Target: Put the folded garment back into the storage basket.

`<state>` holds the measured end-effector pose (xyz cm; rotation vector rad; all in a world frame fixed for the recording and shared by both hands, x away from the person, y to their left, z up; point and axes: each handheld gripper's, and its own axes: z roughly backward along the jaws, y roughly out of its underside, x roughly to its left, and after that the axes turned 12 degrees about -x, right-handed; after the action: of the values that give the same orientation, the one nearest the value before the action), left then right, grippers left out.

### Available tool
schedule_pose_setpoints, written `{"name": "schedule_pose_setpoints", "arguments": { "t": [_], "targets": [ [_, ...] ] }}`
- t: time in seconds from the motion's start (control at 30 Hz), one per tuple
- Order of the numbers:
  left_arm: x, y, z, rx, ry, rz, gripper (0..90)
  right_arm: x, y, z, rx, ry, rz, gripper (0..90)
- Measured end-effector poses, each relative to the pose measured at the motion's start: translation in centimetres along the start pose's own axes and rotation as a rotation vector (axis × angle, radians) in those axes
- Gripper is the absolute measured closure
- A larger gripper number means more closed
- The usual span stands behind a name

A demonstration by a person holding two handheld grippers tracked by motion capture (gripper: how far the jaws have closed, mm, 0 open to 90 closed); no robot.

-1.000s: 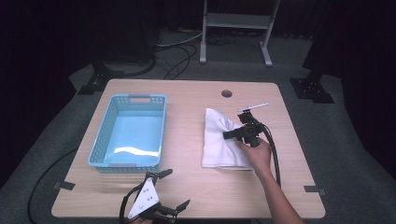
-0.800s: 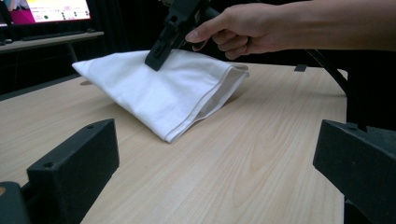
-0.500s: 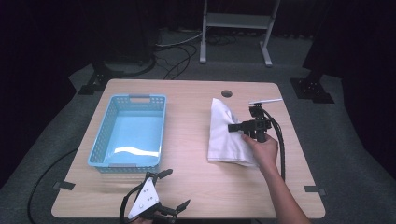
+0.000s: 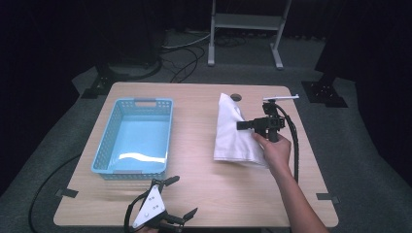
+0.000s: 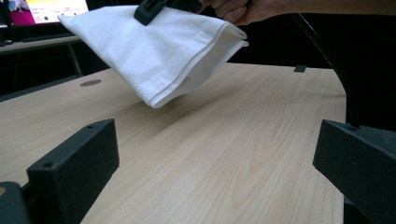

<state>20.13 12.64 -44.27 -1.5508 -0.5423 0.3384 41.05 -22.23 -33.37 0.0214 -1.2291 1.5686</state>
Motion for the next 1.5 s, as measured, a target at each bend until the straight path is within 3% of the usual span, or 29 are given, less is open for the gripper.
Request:
{"name": "schedule_pose_setpoints", "arguments": {
  "t": [0.3,0.73,1.5],
  "targets": [
    [0.0,0.0,0.0,-0.001,0.0,0.002,0.0,1.7,-1.0,0.1,-0.009,-0.024,0.014,75.1],
    [0.1,0.0,0.0,-0.003,0.0,0.001,0.0,3.6,-2.6,-0.1,-0.024,-0.072,-0.005,75.1],
    [0.0,0.0,0.1,-0.005,0.004,0.0,0.0,8.5,-5.1,-2.6,-0.01,-0.153,0.022,75.0]
  ]
}}
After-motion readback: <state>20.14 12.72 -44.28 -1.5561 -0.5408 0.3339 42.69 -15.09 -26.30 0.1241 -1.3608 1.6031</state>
